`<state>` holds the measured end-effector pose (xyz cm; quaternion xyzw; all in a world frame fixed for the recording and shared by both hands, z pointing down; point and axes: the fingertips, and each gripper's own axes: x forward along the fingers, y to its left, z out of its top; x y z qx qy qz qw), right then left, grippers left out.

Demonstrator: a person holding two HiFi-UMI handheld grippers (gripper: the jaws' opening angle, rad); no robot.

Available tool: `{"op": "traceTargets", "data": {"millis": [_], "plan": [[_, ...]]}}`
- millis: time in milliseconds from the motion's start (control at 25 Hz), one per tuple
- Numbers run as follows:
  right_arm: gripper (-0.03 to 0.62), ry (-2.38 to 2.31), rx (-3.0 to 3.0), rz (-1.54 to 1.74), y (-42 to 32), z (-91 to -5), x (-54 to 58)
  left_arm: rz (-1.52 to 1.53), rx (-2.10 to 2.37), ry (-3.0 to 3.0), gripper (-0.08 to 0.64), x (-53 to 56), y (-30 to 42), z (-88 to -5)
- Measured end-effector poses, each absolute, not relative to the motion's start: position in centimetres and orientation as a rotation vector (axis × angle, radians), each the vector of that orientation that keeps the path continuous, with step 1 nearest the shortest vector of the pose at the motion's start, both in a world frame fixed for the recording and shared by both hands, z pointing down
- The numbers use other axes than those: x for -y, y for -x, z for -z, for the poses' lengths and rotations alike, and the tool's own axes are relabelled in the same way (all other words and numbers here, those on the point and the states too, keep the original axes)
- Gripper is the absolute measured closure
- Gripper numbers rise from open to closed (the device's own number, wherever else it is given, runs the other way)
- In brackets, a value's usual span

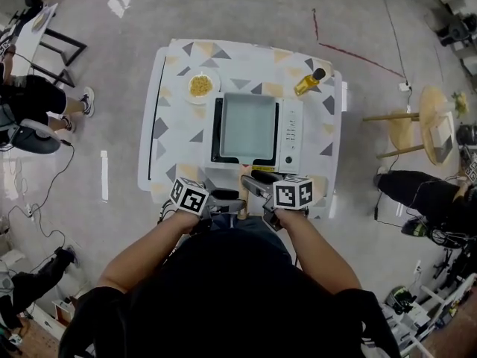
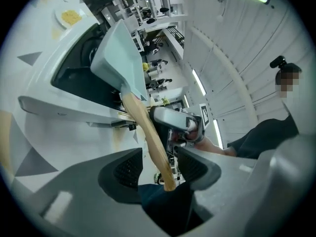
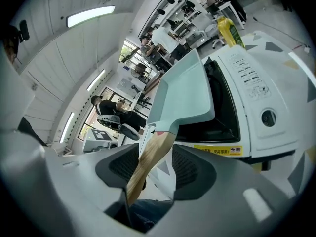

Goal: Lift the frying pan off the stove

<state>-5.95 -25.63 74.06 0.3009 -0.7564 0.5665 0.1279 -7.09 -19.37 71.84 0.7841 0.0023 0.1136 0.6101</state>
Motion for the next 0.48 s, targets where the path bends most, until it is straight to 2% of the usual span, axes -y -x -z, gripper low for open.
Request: {"op": "traceTargets", "data": {"millis": [480], "plan": [[0.350,-0.734,2.169,-2.020,8.1,-75.0,25.8,-0.220,-0.127,-1.709,0.372,18.3,5.1,-72.4]]}}
